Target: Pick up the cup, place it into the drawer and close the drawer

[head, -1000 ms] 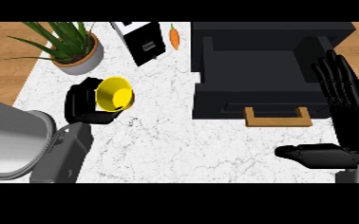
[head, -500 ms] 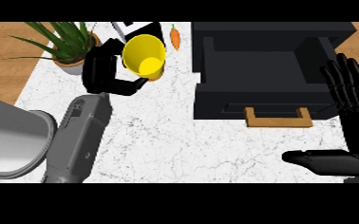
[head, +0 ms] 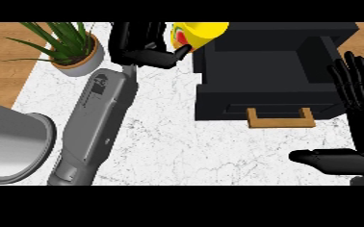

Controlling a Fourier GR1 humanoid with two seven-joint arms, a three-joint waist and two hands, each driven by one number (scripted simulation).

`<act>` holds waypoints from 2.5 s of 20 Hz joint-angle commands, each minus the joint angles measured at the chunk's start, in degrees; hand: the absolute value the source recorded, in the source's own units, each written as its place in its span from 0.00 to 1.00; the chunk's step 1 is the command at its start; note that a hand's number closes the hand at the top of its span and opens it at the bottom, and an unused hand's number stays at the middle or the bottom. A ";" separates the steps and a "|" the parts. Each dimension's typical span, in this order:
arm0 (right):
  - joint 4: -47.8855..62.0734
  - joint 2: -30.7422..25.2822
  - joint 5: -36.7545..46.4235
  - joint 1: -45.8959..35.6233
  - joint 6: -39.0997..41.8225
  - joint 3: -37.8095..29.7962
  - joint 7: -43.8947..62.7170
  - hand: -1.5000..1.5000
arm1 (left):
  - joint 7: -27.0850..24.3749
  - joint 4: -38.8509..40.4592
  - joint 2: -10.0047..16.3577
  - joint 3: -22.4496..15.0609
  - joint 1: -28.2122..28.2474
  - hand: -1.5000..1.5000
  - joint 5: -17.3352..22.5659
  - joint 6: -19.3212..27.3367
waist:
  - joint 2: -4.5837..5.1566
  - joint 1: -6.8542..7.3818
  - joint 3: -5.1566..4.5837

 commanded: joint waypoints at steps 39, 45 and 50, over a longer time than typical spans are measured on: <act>3.49 -0.69 -1.07 -4.05 3.02 0.44 -2.49 0.00 | 7.55 37.95 -0.33 -41.03 -25.58 0.00 23.88 24.30 | 1.39 -4.93 0.07; 3.87 1.10 -3.42 -2.84 4.04 0.85 -4.39 0.00 | 2.67 32.40 -0.33 -42.07 -22.95 0.00 27.82 29.60 | 1.23 -5.01 0.05; 0.75 -0.71 -12.72 -2.34 9.37 0.29 1.42 1.00 | 0.03 28.90 -0.33 -39.93 -23.54 0.00 30.07 28.97 | 0.53 -2.92 -0.01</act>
